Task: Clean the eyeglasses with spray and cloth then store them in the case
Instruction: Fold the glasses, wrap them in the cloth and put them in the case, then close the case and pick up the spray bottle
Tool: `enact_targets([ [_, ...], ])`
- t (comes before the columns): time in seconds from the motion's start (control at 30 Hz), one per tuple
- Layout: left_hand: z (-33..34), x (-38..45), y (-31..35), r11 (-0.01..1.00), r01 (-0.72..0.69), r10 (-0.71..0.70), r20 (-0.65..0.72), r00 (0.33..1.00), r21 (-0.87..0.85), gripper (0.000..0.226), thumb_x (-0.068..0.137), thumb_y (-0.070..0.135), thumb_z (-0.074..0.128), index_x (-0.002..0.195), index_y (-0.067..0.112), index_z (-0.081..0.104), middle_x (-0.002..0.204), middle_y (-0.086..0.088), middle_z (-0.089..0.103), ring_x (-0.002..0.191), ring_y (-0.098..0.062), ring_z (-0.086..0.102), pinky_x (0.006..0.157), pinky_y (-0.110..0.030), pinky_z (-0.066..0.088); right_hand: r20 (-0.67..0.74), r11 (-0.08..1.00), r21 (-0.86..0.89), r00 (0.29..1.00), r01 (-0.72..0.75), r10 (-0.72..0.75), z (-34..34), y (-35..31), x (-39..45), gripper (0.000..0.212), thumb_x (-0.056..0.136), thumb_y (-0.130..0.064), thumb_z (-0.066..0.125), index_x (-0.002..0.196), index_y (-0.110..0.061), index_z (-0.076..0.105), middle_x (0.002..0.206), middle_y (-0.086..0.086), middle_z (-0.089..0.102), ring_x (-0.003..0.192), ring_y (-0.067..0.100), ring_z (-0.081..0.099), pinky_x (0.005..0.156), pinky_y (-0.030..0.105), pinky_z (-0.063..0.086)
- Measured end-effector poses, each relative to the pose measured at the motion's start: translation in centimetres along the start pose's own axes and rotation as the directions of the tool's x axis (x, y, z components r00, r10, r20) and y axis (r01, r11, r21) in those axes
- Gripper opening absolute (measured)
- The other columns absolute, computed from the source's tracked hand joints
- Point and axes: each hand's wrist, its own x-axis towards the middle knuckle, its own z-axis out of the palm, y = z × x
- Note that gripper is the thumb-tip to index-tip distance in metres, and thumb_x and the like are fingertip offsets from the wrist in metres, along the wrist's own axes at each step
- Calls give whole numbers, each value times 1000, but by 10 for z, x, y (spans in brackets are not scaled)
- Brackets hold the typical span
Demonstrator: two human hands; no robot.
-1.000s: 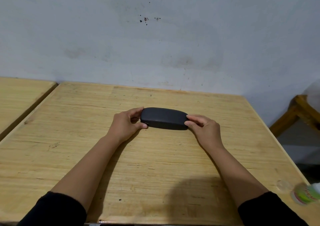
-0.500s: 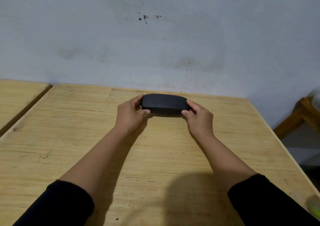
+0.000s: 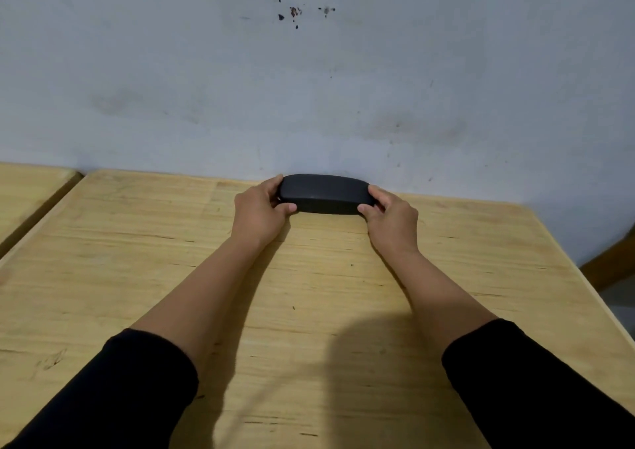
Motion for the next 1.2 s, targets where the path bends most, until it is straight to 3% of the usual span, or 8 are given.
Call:
enact_targets([
  [0.2,7,7,-4,998,18,-17,-30,999,52,61,83,16,67,137,19,41,129,-6,59,115,-18,56,106,-26,33,-3,996,-68,998,55,-55,1,0,3,44,87,-16,62,130,-10,52,134,6,55,123,18,51,102,26,36],
  [0.3,7,5,-1,991,9,-8,-8,1000,131,60,87,21,62,141,20,35,128,-10,58,118,-23,52,105,-31,36,60,973,-181,989,147,-138,-4,-4,1,42,91,-16,56,131,-7,49,132,8,56,122,21,50,98,21,33],
  [0.43,6,-6,9,965,-35,22,52,998,259,45,92,20,52,134,17,38,111,-12,59,96,-24,54,76,-27,41,231,879,-416,962,232,-145,-11,-4,-6,53,96,-23,45,144,-12,27,147,7,37,132,22,37,106,33,34],
  [0.5,5,-12,11,947,-62,53,37,998,315,37,89,20,55,123,15,42,107,-11,58,87,-20,53,71,-28,41,271,834,-499,957,233,-105,-16,-6,-14,59,97,-25,42,148,-15,14,155,5,23,140,20,25,110,34,29],
  [0.6,-2,-25,13,904,-73,58,47,997,421,38,89,25,54,123,12,43,118,-13,55,103,-23,51,83,-34,45,280,775,-585,956,240,-85,-24,-13,-30,61,97,-30,41,148,-13,12,156,6,18,142,20,19,112,34,25],
  [0.7,-11,-44,19,837,-115,105,49,993,535,45,93,28,48,131,6,38,133,-13,48,125,-26,40,100,-37,38,274,731,-635,958,251,-91,-33,-21,-45,59,97,-35,40,146,-10,18,153,8,24,140,22,24,111,34,27],
  [0.97,-35,-86,54,669,-262,321,48,946,695,40,98,32,30,125,5,43,119,-12,57,109,-25,50,94,-34,40,210,646,-709,960,281,-187,-74,-43,-92,52,98,-36,35,140,-7,31,144,10,37,131,23,37,105,32,35],
  [1.2,-43,-126,96,645,-364,450,51,892,672,43,97,36,32,122,4,44,119,-13,56,111,-26,48,95,-36,39,170,638,-717,958,280,-230,-127,-57,-122,54,97,-37,37,141,-6,29,147,11,34,136,22,30,107,32,31],
])
